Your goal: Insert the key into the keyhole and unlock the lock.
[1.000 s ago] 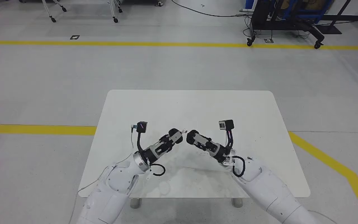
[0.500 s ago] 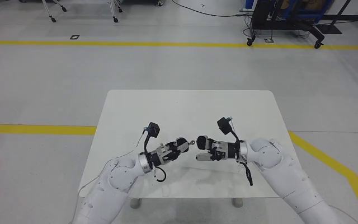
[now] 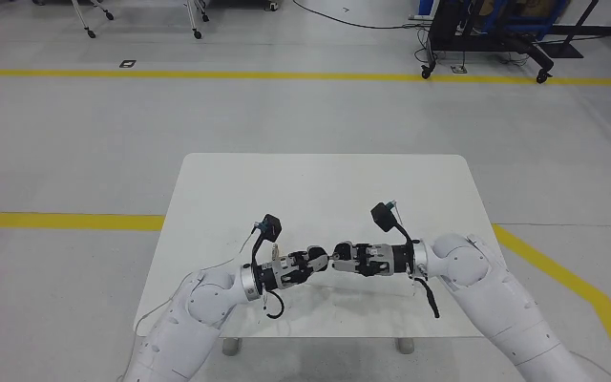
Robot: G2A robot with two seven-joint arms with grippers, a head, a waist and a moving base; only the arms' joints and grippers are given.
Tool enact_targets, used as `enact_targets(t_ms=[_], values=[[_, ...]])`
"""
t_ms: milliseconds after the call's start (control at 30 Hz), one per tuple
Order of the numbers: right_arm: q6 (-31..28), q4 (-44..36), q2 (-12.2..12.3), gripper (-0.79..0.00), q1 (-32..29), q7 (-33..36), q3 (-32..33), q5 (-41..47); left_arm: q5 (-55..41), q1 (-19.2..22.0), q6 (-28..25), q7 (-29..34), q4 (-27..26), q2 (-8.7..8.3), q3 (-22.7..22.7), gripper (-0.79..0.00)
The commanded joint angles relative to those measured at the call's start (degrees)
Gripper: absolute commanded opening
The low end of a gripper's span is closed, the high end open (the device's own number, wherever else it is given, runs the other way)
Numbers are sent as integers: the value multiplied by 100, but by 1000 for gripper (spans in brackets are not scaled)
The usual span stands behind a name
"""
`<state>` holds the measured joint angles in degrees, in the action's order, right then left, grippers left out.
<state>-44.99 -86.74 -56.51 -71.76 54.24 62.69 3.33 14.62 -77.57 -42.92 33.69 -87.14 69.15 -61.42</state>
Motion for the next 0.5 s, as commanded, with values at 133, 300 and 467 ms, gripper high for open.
enact_targets(t_ms=[133,300,467], values=[[10,83,-1,-588,64,10,-82,53,-47,37,-20,-17,33,-13,63,-785],[-26,134,3,-785,113,8,-120,93,-43,71,-40,-9,56,-28,105,-785],[-79,164,13,-785,132,0,-142,101,-33,98,-45,-19,77,-42,141,-785]])
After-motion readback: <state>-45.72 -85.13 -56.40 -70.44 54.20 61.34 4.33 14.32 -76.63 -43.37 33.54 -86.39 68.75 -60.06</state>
